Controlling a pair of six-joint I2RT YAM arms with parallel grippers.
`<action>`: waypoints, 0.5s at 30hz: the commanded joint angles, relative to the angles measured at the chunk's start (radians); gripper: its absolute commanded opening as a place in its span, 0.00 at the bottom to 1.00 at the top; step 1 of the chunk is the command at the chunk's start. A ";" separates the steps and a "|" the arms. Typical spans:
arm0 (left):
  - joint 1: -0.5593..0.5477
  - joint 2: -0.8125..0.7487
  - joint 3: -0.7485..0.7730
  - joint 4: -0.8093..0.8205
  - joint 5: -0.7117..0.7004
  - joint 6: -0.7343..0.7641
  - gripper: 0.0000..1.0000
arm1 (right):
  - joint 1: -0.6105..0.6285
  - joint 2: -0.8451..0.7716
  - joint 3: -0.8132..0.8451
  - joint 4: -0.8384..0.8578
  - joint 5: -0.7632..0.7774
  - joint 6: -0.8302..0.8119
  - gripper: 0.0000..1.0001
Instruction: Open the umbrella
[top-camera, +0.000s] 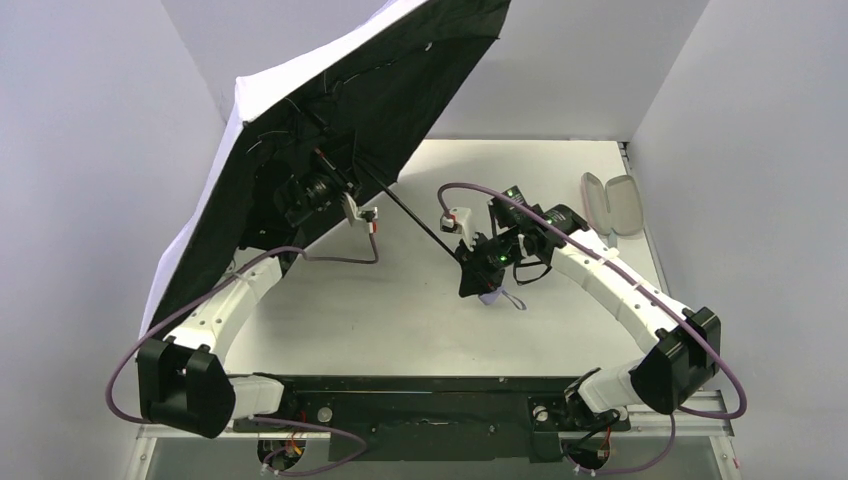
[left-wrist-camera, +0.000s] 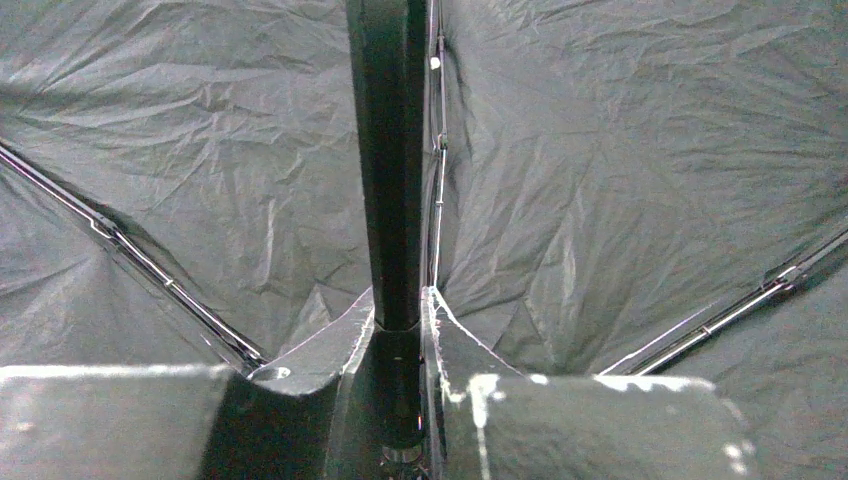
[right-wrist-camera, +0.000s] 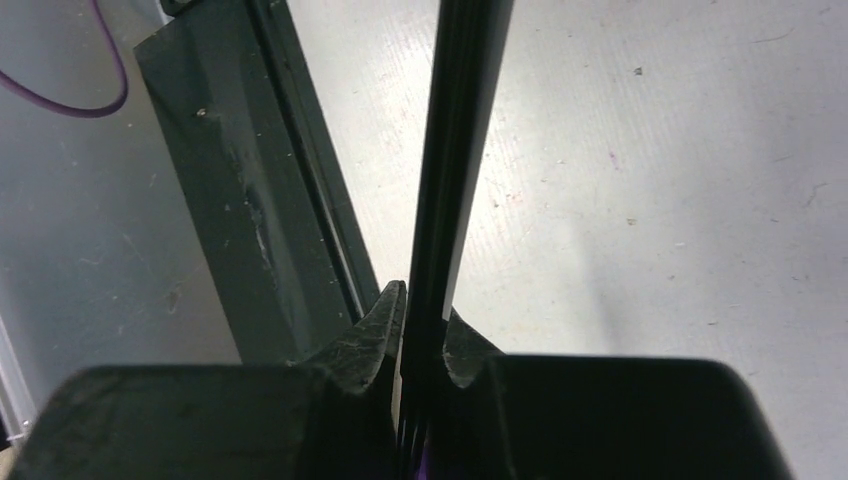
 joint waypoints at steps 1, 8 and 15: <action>0.102 0.038 0.113 0.154 -0.179 -0.016 0.04 | 0.008 -0.080 -0.040 -0.102 0.032 -0.184 0.00; 0.138 0.091 0.182 0.207 -0.202 -0.012 0.00 | 0.010 -0.097 -0.112 -0.107 0.114 -0.238 0.00; 0.176 0.131 0.233 0.220 -0.206 0.002 0.00 | 0.006 -0.101 -0.165 -0.105 0.147 -0.251 0.00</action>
